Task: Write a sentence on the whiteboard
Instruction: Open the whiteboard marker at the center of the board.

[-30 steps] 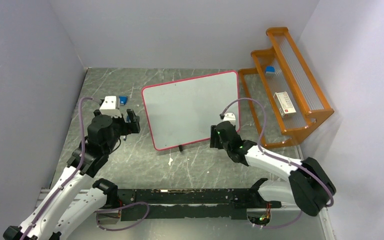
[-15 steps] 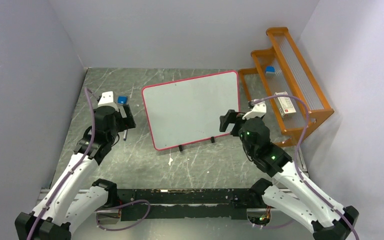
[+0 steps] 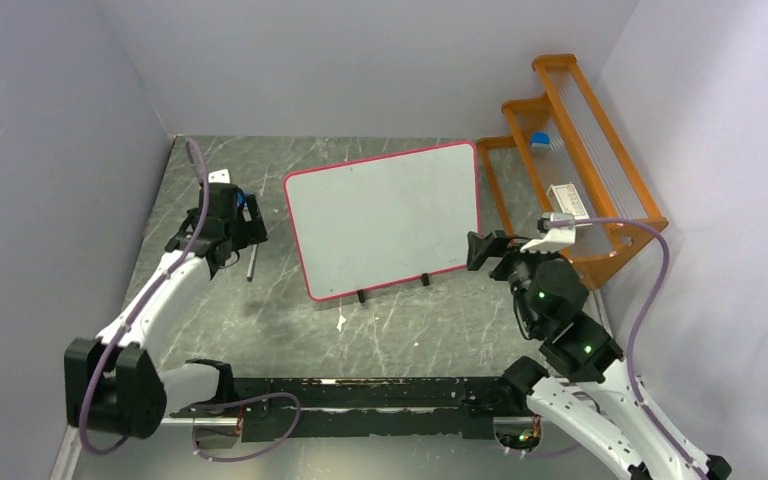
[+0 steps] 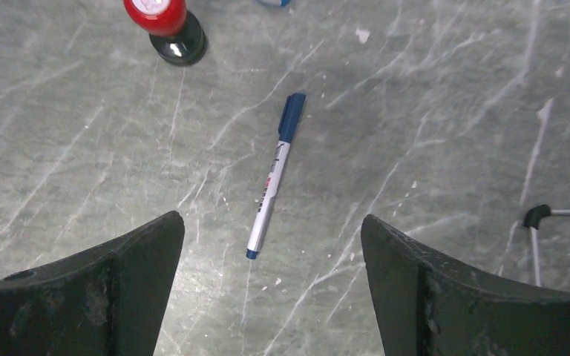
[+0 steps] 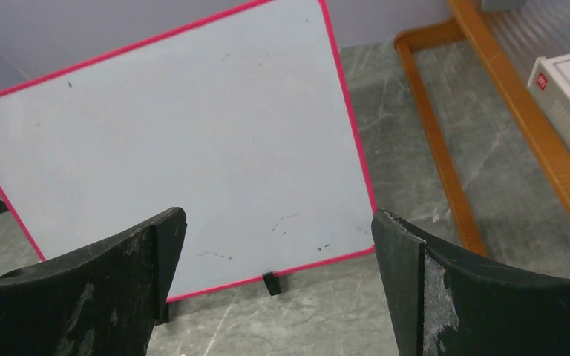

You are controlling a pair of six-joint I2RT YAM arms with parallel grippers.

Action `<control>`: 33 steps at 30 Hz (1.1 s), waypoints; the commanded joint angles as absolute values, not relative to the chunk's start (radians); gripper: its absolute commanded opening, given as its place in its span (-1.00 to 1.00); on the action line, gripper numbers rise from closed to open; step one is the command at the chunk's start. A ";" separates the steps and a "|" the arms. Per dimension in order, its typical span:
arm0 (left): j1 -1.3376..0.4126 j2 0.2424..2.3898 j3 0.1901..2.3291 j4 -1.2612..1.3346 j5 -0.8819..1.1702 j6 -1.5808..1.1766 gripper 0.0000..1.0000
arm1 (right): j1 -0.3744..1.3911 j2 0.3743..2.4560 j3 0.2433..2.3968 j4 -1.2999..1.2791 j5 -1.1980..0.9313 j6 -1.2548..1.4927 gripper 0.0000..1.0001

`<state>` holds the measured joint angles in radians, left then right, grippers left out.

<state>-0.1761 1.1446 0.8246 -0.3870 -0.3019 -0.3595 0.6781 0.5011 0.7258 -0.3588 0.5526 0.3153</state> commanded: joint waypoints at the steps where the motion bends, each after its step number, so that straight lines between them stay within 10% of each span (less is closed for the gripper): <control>1: -0.134 1.260 0.903 -0.436 -0.214 -0.365 0.79 | 0.680 0.433 0.747 -0.364 0.564 0.246 1.00; 33: -0.080 1.875 1.162 -0.547 -0.123 -0.229 -0.40 | 0.680 0.328 0.677 -0.364 0.638 0.226 1.00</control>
<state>-0.0902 1.8385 1.1553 -0.5312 -0.1516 -0.2527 0.6781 0.3248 0.6876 -0.3901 0.6331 0.2447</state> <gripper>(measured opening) 0.330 0.997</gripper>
